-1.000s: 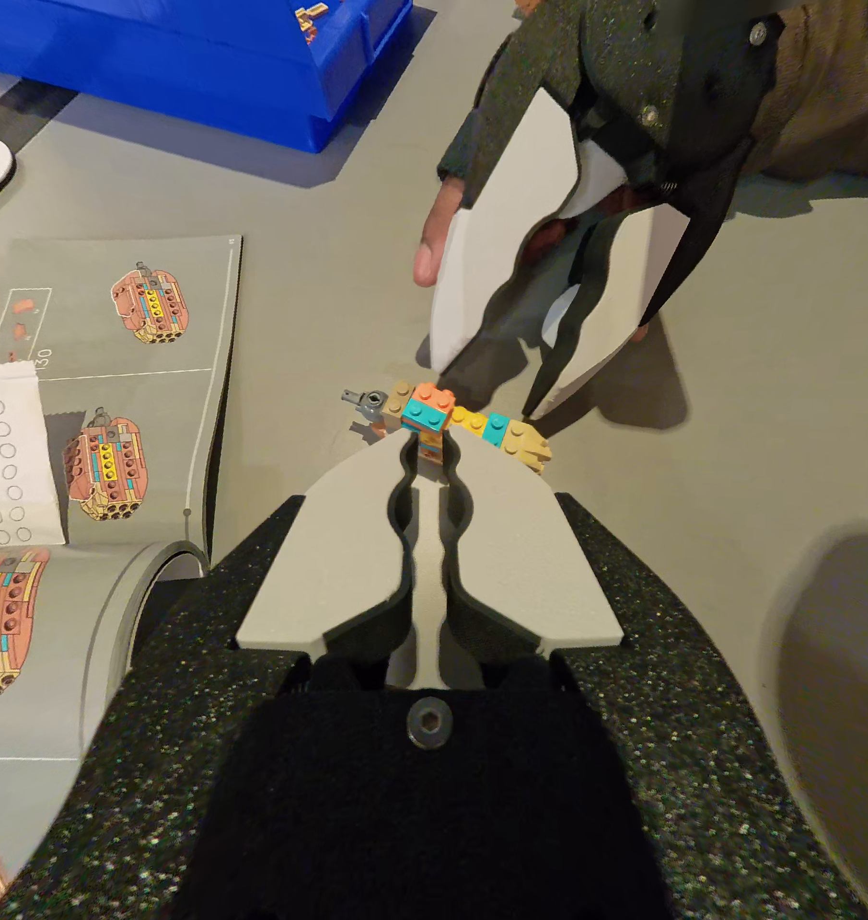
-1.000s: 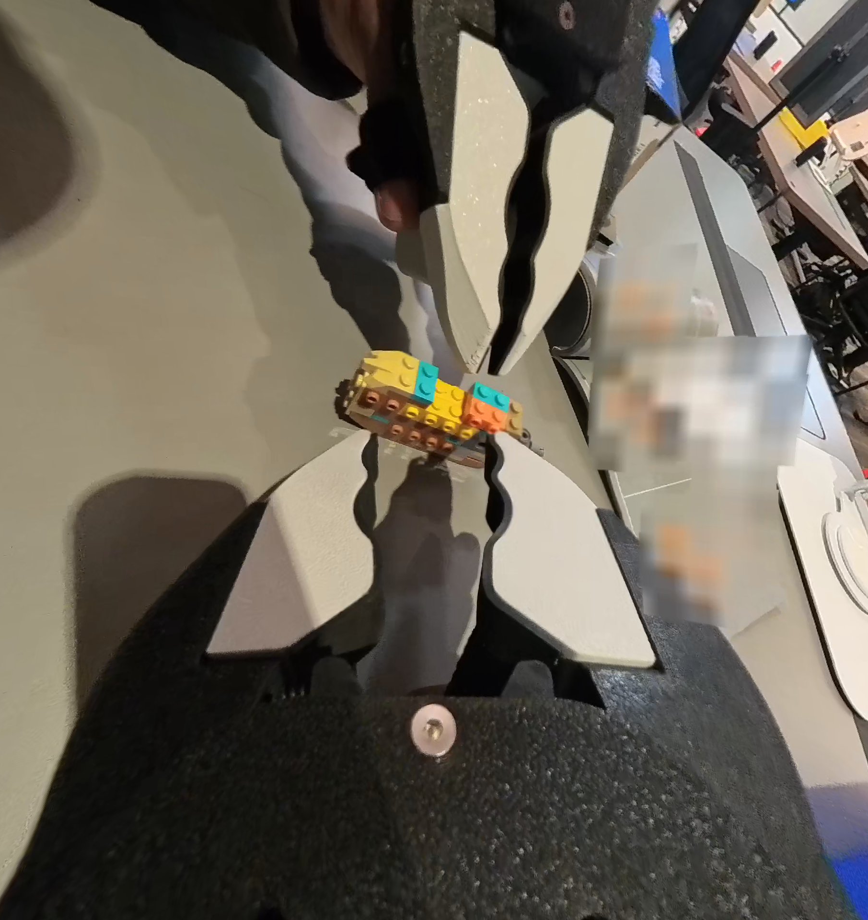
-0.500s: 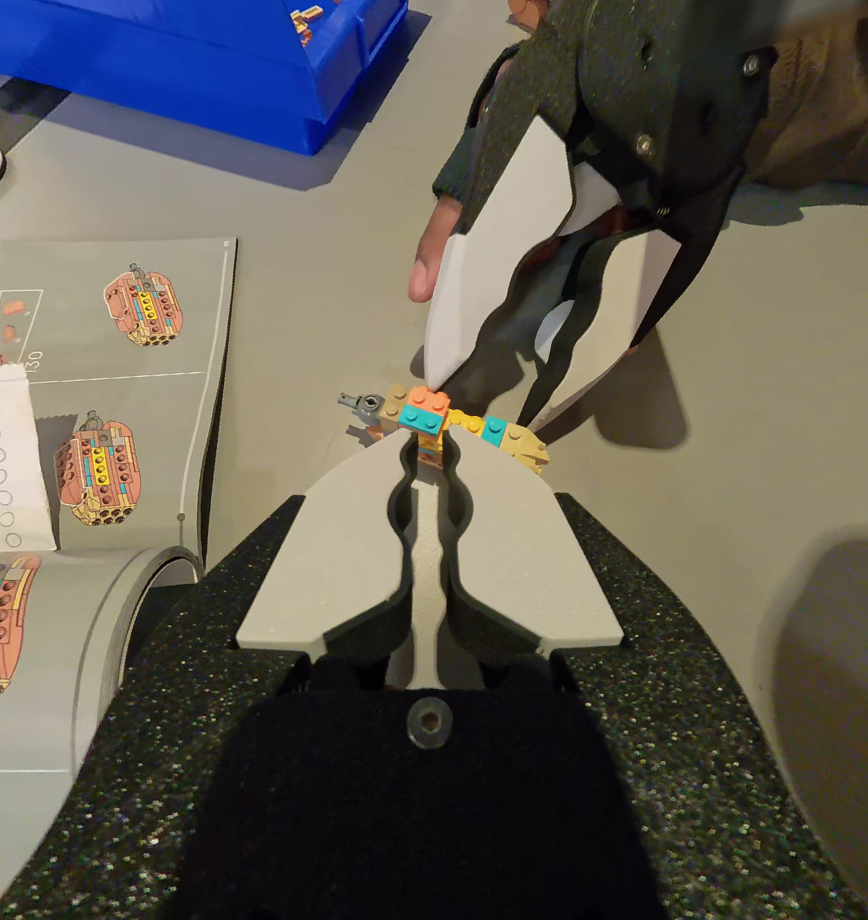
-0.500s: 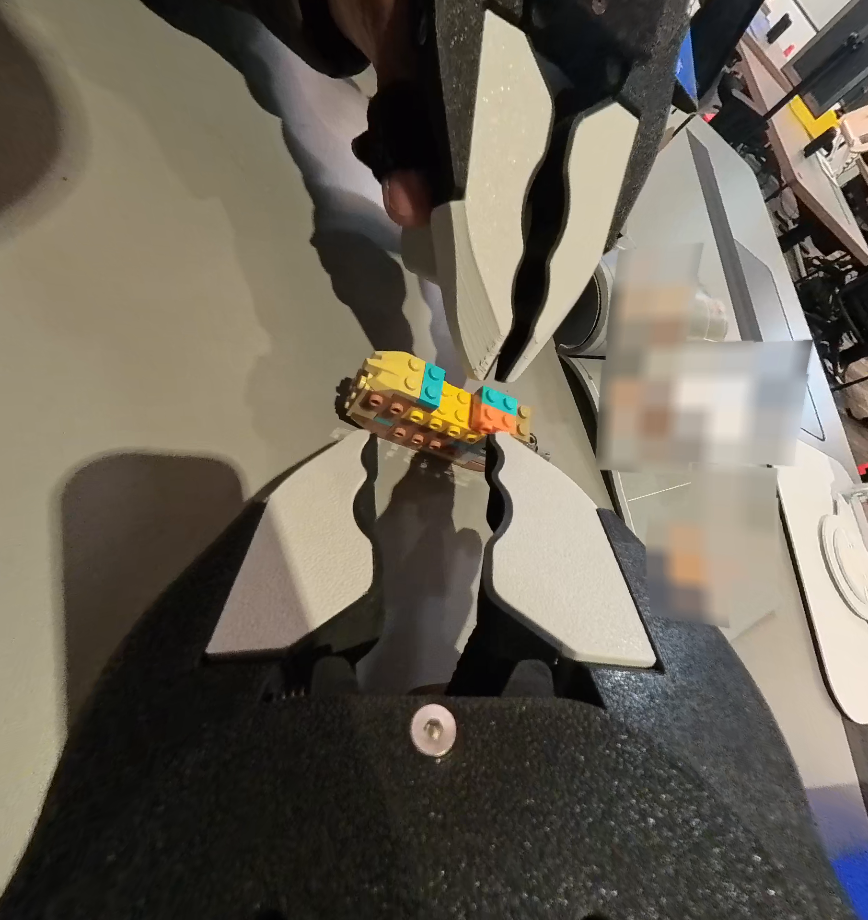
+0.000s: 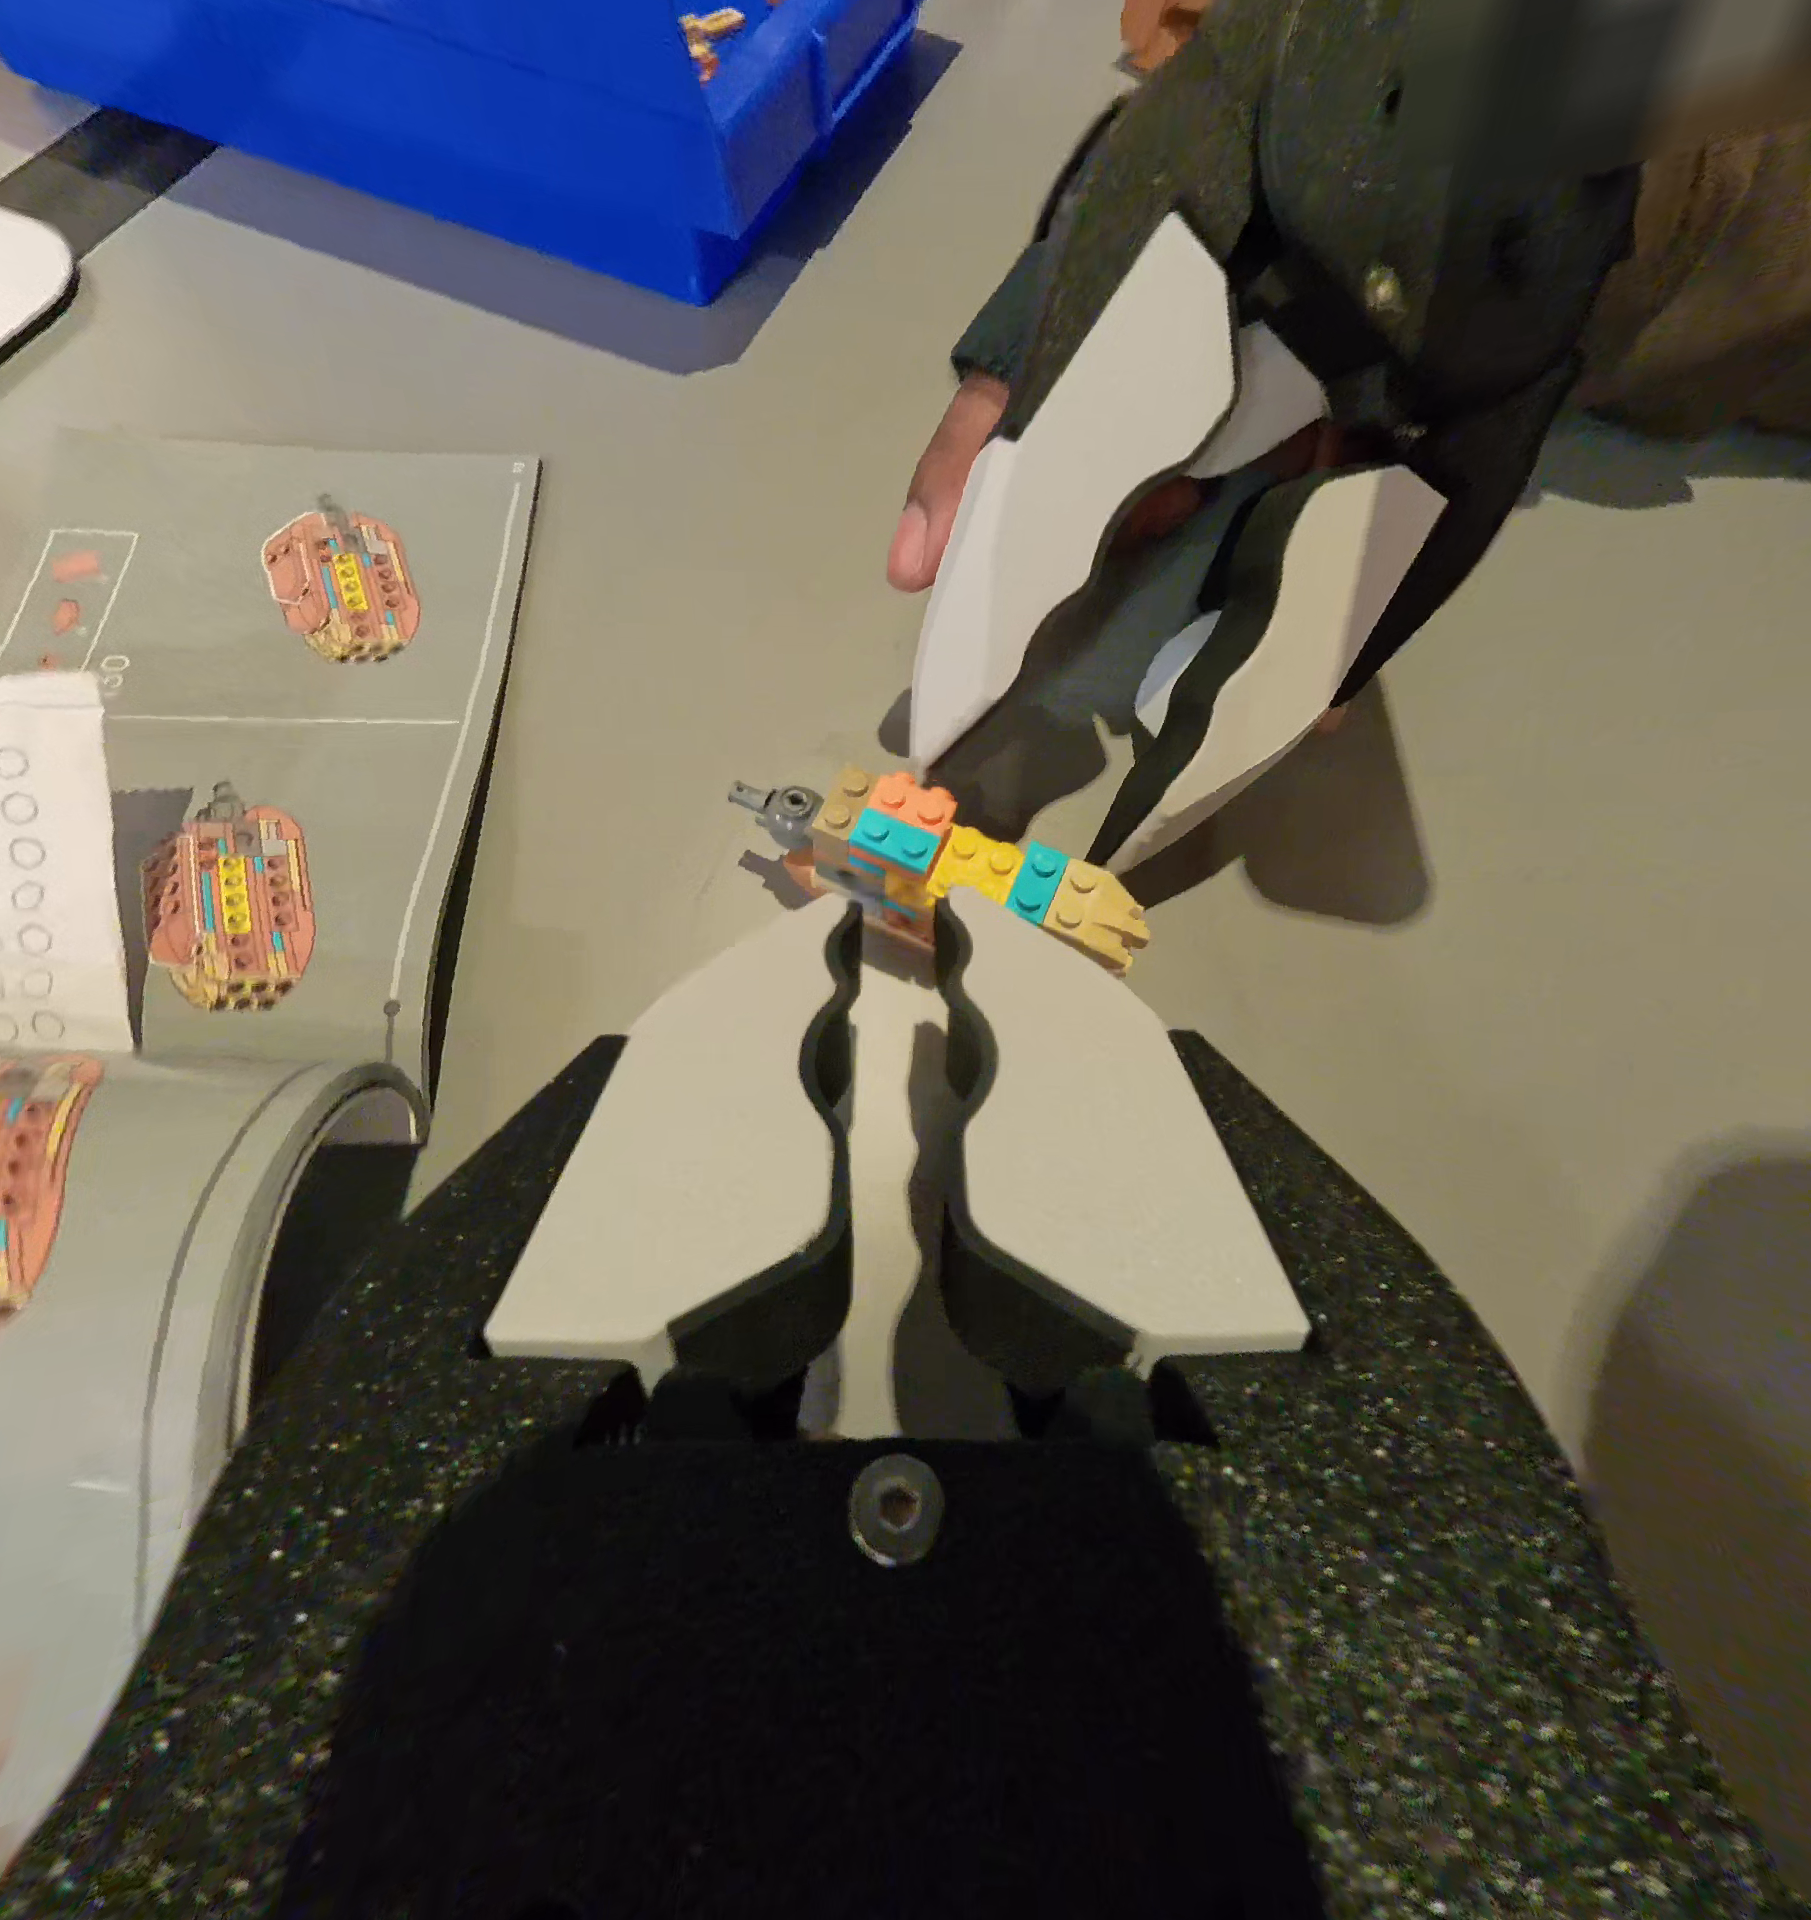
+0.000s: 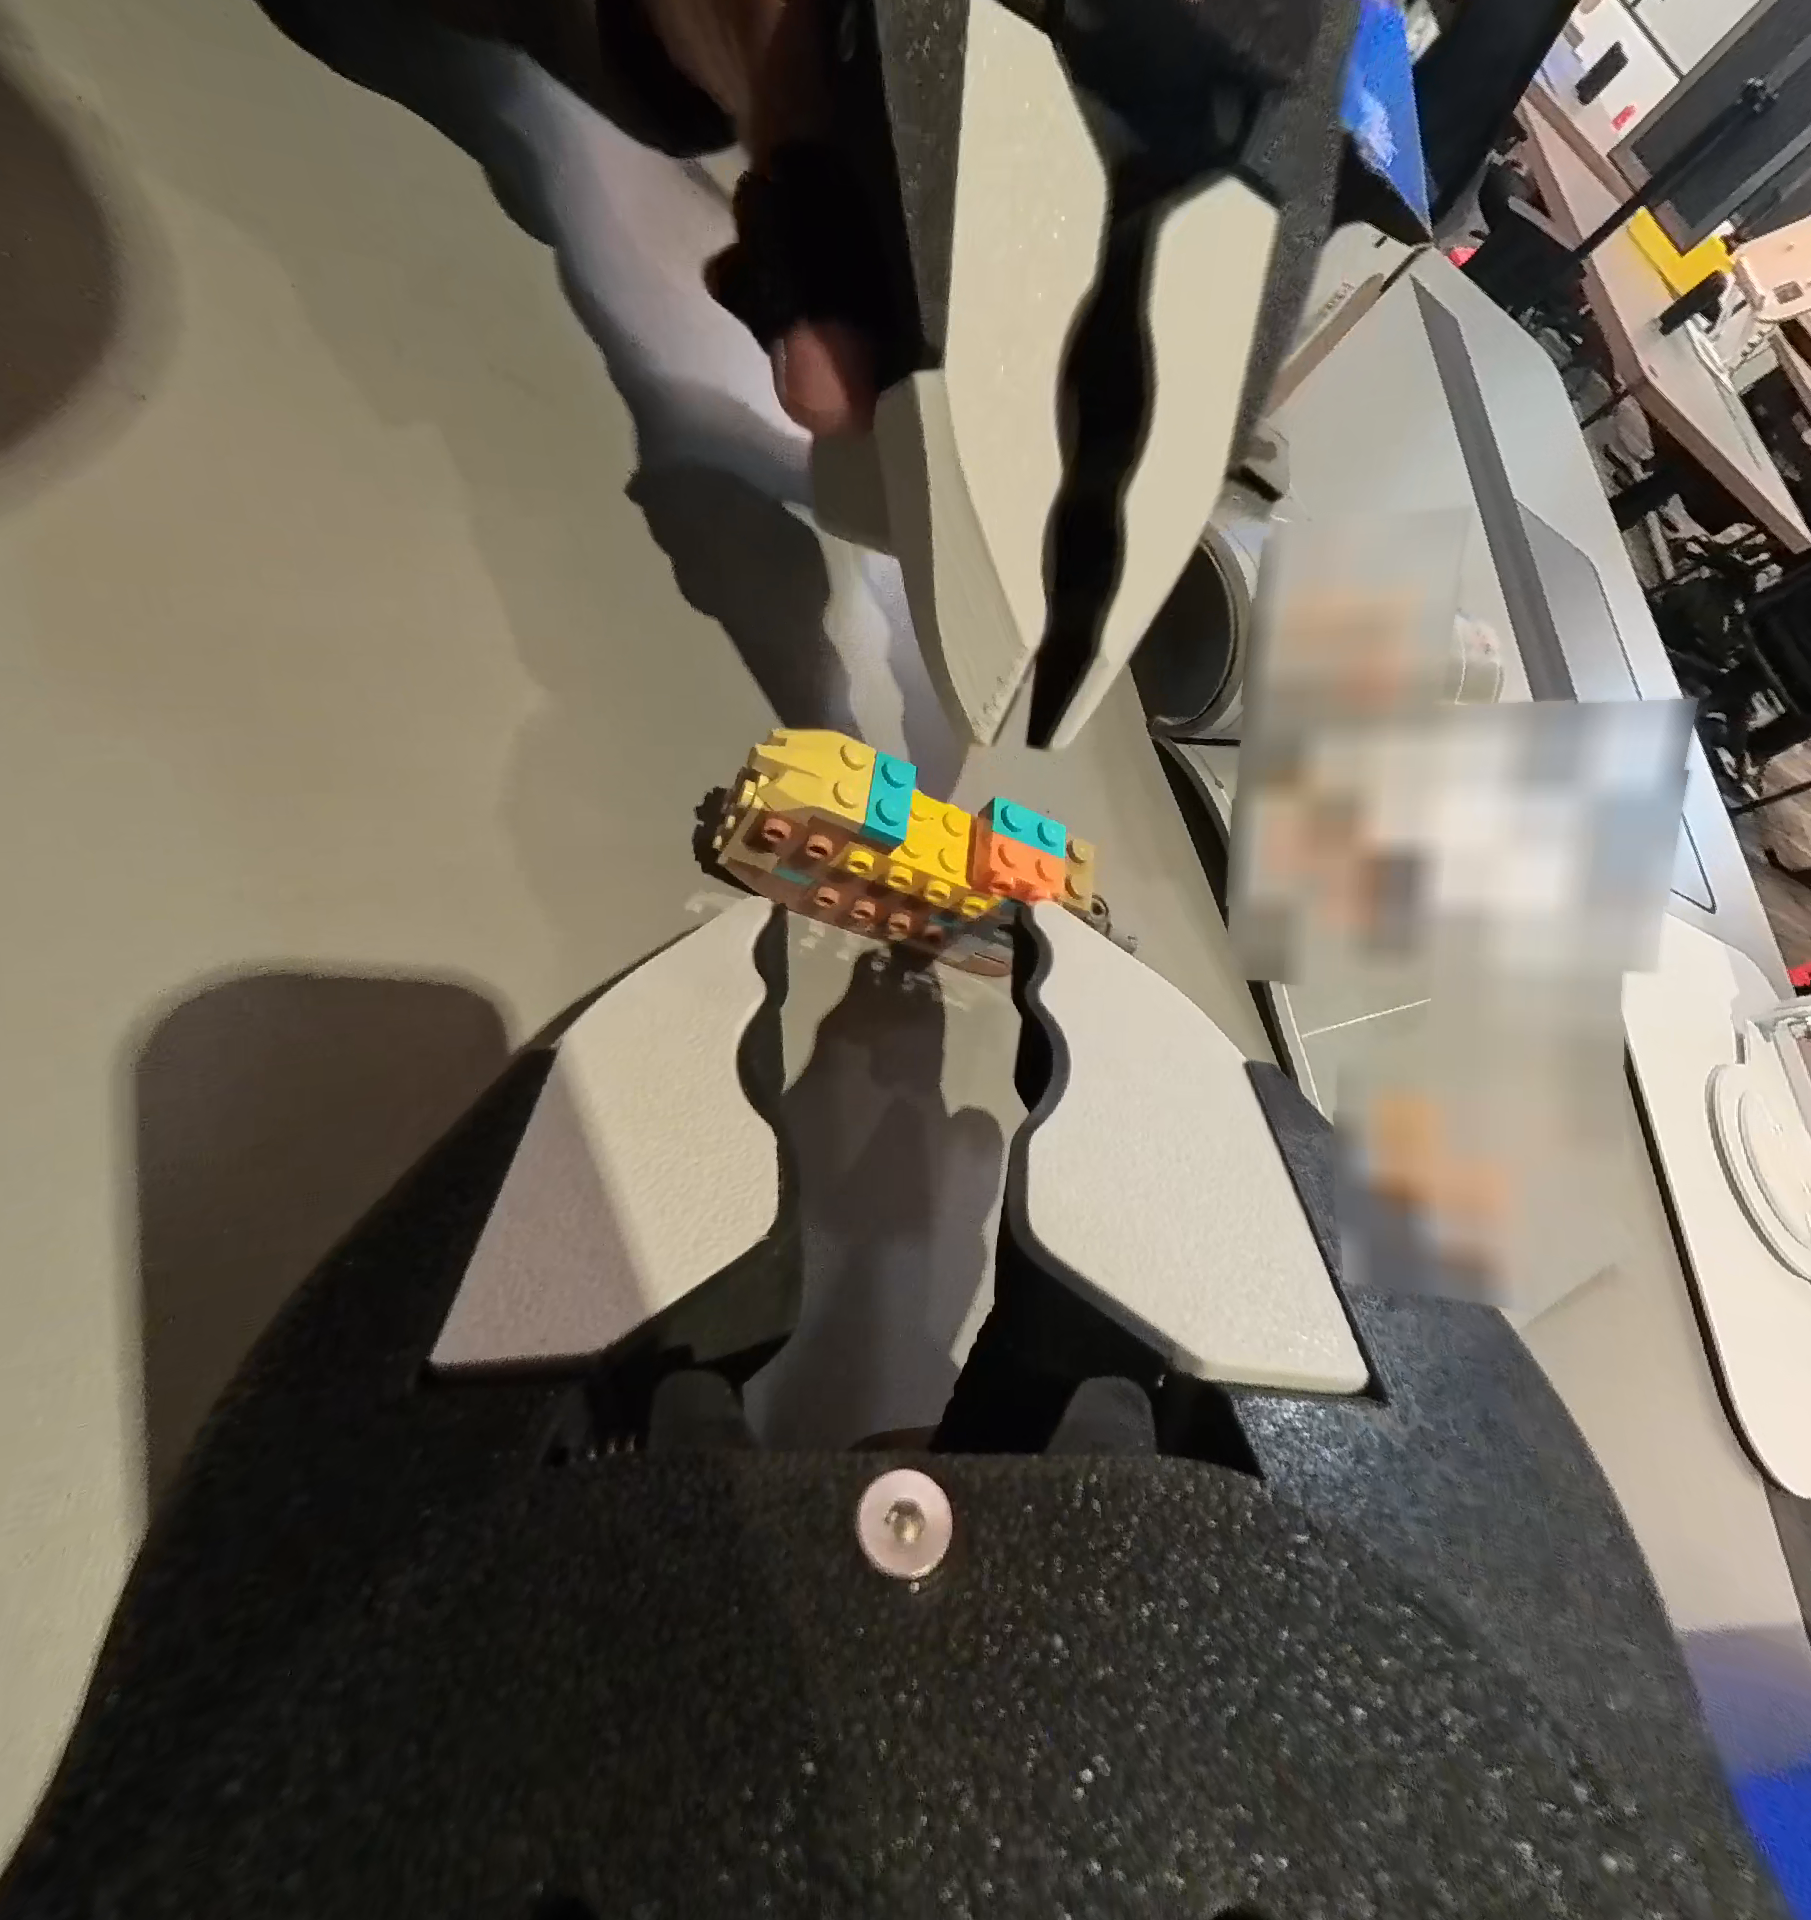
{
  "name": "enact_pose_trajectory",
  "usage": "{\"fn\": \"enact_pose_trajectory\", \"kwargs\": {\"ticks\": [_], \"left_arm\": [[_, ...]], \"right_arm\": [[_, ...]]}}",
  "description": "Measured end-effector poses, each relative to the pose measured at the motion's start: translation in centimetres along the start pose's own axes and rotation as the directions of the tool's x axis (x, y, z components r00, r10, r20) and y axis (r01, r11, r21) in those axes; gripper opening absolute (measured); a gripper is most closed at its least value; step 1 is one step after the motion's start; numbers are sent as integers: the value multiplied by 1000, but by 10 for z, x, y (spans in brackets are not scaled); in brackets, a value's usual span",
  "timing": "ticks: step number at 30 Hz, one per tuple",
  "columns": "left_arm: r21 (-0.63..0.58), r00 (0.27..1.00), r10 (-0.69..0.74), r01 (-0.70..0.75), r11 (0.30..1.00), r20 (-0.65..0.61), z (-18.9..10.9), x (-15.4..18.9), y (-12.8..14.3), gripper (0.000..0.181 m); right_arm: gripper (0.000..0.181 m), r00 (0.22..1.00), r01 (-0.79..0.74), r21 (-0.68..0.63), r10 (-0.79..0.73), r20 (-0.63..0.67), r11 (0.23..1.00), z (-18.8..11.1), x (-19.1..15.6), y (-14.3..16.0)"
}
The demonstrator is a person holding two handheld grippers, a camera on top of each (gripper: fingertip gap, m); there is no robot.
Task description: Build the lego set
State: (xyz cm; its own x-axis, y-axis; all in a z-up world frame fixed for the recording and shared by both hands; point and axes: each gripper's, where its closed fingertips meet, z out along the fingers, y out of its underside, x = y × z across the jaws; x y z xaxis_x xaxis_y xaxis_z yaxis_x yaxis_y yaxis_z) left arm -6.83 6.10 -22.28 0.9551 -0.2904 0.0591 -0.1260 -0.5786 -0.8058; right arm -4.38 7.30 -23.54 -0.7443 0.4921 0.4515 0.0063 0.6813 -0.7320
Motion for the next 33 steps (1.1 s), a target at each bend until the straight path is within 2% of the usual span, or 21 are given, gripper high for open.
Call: {"fn": "enact_pose_trajectory", "kwargs": {"ticks": [5,8,11,15,26,33], "left_arm": [[117,964,-238,224,967,120,-15,8,0,35],[173,928,-308,275,946,209,-11,25,2,45],[124,904,-257,228,966,342,2,35,9,51],[53,863,-226,227,972,452,14,27,17,49],[-19,836,-155,194,981,527,22,15,18,37],[-49,823,-120,177,983,555,24,14,19,38]], "right_arm": [[41,999,-24,-18,23,-32,1000,-8,2,6],[41,997,-46,-30,45,-56,998,-12,4,10],[41,995,-64,-42,61,-77,997,-15,5,13],[41,992,-73,-61,67,-104,995,-18,6,16],[41,988,-92,-62,83,-132,994,-22,8,17],[41,986,-94,-69,83,-146,993,-21,10,18]]}}
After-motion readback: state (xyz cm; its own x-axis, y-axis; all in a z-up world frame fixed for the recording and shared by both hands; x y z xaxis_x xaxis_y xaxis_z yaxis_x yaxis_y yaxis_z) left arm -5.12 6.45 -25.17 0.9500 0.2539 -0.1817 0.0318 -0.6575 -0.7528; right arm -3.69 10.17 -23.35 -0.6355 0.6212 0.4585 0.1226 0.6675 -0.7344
